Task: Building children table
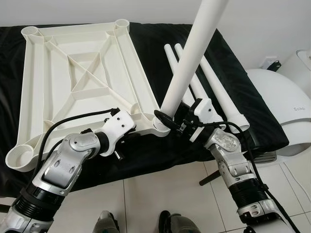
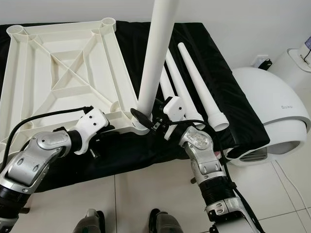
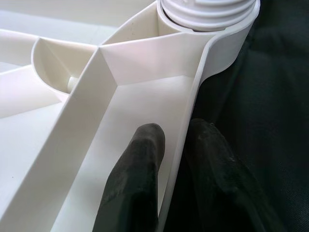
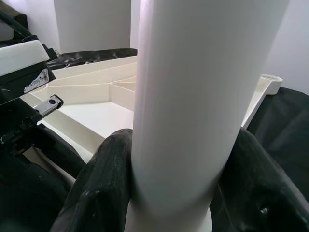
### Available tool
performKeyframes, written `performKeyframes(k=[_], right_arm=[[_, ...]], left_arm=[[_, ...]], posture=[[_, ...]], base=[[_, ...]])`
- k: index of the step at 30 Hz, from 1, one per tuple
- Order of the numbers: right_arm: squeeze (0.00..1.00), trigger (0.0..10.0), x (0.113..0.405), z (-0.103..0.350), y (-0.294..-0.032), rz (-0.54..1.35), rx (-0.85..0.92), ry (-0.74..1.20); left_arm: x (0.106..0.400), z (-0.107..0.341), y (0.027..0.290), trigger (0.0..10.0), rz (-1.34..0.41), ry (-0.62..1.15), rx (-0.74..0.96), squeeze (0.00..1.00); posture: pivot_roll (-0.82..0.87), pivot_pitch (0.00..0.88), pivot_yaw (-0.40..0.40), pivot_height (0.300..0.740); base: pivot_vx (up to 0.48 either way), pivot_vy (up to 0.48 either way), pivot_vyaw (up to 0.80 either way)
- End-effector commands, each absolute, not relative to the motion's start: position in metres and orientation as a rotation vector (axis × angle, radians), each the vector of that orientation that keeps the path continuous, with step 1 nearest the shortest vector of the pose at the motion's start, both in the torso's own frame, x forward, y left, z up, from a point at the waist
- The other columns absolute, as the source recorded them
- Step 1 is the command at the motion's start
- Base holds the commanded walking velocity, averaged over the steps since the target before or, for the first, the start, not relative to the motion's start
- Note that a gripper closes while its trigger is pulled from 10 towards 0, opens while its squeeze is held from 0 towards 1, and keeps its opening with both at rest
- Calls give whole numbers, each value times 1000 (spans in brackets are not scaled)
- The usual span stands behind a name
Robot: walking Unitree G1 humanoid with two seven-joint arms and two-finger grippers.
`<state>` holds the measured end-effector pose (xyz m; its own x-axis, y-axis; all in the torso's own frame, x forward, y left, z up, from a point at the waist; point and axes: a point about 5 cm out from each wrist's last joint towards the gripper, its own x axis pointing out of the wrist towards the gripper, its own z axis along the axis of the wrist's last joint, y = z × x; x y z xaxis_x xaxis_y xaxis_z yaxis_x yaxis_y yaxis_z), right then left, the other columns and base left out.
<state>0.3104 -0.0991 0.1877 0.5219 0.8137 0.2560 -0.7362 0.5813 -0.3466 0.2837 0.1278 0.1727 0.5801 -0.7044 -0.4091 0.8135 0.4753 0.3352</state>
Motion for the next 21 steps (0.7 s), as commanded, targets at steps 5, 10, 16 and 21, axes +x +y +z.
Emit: performKeyframes(k=[5, 10, 16, 21], right_arm=[[0, 10000, 312, 166, -101, 961, -236, -298], [0, 10000, 315, 166, -100, 956, -221, -284], [0, 10000, 319, 167, -99, 942, -192, -276], [0, 10000, 320, 168, -99, 937, -188, -280]], left_arm=[[279, 170, 128, 10000, -951, 240, 529, 0], [278, 170, 128, 10000, -951, 239, 528, 0], [277, 170, 128, 10000, -949, 239, 526, 0], [277, 170, 129, 10000, -947, 240, 526, 0]], posture=[[75, 187, -83, 740], [78, 185, -85, 740], [83, 185, -88, 740], [84, 186, -89, 740]], base=[[0, 0, 0], [0, 0, 0], [0, 0, 0], [0, 0, 0]])
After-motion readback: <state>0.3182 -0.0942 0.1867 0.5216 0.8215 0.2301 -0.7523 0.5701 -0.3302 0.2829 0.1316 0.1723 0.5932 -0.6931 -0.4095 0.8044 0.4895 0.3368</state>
